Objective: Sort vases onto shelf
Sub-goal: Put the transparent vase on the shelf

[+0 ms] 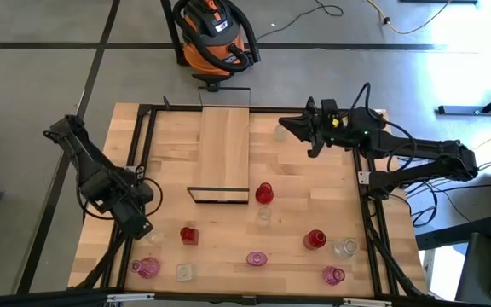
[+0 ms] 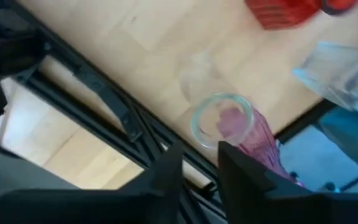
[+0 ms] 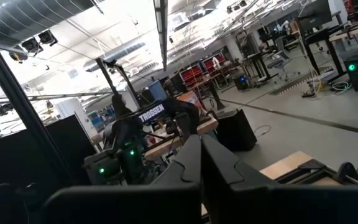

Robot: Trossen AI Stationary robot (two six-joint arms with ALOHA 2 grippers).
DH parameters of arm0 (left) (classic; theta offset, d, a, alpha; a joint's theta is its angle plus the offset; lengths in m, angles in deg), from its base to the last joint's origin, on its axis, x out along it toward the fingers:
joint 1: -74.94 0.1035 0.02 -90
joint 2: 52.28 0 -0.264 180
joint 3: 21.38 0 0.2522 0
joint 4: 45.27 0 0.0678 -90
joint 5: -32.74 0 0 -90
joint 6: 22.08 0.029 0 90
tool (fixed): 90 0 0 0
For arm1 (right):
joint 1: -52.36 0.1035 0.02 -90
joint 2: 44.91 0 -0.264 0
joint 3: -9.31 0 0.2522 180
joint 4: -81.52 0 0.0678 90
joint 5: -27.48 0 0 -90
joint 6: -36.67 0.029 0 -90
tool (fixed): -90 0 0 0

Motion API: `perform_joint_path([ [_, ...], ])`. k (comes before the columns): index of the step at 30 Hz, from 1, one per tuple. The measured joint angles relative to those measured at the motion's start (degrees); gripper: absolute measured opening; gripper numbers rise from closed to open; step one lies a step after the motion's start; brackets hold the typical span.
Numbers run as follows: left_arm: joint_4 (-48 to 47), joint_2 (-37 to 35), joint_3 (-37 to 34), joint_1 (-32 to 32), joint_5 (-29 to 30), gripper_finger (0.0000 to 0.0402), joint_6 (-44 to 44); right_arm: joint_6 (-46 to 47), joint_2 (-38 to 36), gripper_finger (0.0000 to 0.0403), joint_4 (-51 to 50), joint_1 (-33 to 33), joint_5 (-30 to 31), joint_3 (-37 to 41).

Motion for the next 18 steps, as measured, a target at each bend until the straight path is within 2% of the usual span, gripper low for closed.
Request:
perform_joint_path([
  [3,0.7,0.1,-3.1,0.2,-3.3,0.0142,-1.9,0.0,0.0,0.0001,-0.1,0.0,0.4,0.0],
  [5,4.8,0.1,-6.1,0.2,-5.2,0.0164,-3.0,0.0,0.0,0.0001,0.0,0.0,0.7,0.0],
  [8,10.7,-0.9,-10.2,0.0,-4.7,0.0187,-4.3,0.0,0.0,0.0001,0.0,0.0,0.7,0.0],
  [11,10.0,-1.4,-11.5,0.0,-2.9,0.0198,-4.6,1.1,0.0,0.0001,0.5,0.0,0.8,0.0],
  [15,7.3,-1.4,-12.3,0.0,-3.3,0.0197,-4.5,2.2,0.0,0.0001,1.1,0.0,0.7,0.0],
  [18,8.7,-1.4,-13.2,0.0,-3.1,0.0196,-4.3,2.2,0.0,0.0001,1.1,0.0,0.7,0.0],
])
